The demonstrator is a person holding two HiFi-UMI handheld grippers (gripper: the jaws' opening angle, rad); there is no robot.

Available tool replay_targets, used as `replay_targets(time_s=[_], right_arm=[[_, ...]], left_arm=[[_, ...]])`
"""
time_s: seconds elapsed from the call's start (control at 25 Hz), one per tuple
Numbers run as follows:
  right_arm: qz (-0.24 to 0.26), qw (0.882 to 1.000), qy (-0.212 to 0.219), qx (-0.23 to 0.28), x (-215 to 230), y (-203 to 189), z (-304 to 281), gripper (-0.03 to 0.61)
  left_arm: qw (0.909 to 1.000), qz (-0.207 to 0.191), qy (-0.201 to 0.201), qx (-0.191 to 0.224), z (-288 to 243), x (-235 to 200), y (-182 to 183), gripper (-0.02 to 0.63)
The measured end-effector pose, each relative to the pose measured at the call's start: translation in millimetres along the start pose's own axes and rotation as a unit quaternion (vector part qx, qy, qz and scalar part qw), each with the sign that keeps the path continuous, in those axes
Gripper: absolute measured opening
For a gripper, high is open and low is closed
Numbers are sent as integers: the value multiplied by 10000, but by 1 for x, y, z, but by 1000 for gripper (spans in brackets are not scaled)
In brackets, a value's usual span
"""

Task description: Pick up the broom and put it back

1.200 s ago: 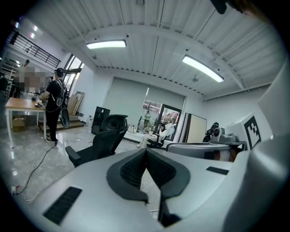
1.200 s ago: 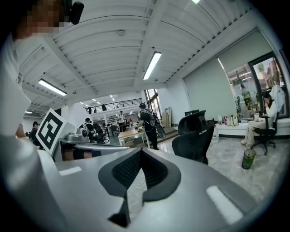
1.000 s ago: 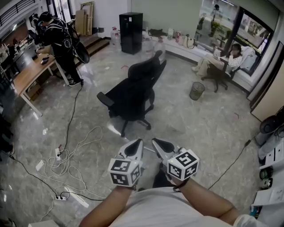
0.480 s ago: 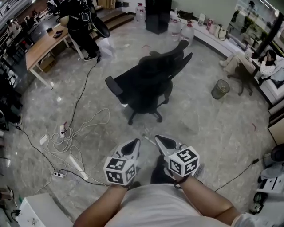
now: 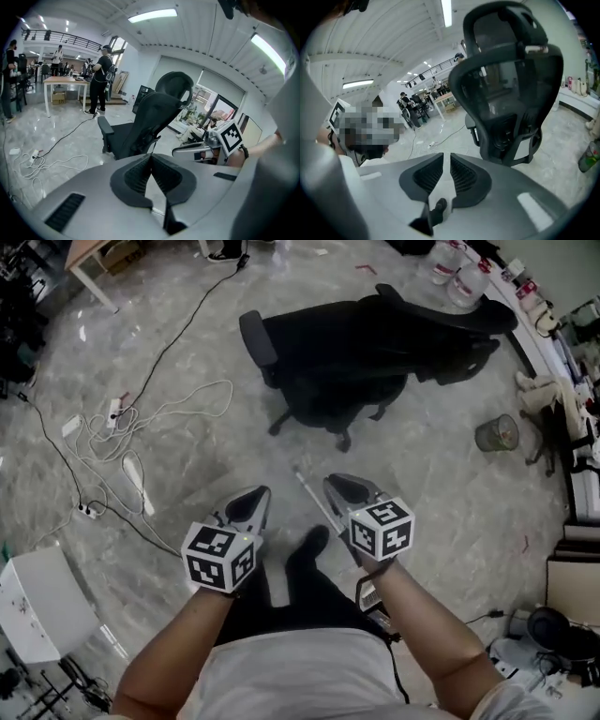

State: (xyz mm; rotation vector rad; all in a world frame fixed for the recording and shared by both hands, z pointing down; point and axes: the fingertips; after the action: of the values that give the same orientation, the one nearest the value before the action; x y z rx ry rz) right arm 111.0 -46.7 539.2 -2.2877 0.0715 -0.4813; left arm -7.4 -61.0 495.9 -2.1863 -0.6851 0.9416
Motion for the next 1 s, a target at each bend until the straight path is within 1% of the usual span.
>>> replay_targets(time_s=[0.12, 0.16, 0.28, 0.36, 0.52, 0.6, 0.72, 0.84, 1.0], right_arm=[[167, 9987, 87, -477, 13, -32, -65, 49], [239, 9977, 90, -623, 16, -46, -87, 68], [416, 9940, 55, -1008, 33, -95, -163, 91], [598, 9899, 25, -1284, 50, -138, -222, 109], [926, 9770, -48, -1921, 94, -241, -344, 122], [912, 9719, -79, -2168, 113, -287, -401, 135], [866, 9648, -133, -2478, 133, -356, -471, 138], [828, 9564, -231, -2793, 166, -422, -531, 145], [651, 9456, -622, -3126, 214, -503, -575, 149]], left_arm=[[9996, 272, 105, 27, -21, -44, -27, 8], [9992, 372, 118, 28, -28, -58, -38, 8], [9984, 544, 119, 33, -53, -106, -74, 8], [9977, 675, 110, 22, -71, -140, -108, 8], [9945, 1032, 139, -145, -118, -210, -196, 8], [9930, 1135, 186, -252, -143, -245, -239, 8], [9903, 1288, 227, -465, -177, -291, -298, 8], [9881, 1417, 242, -554, -216, -333, -346, 8], [9852, 1562, 189, -684, -253, -372, -401, 8]])
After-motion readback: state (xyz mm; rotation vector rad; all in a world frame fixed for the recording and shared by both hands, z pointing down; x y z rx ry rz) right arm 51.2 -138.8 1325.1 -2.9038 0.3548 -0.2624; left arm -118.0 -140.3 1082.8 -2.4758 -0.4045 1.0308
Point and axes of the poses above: the fingertips, and each gripper's own axes: z backward along the fingers, x to its right, y out of its top, and after that the axes turned 7 degrees about -y, right-handed
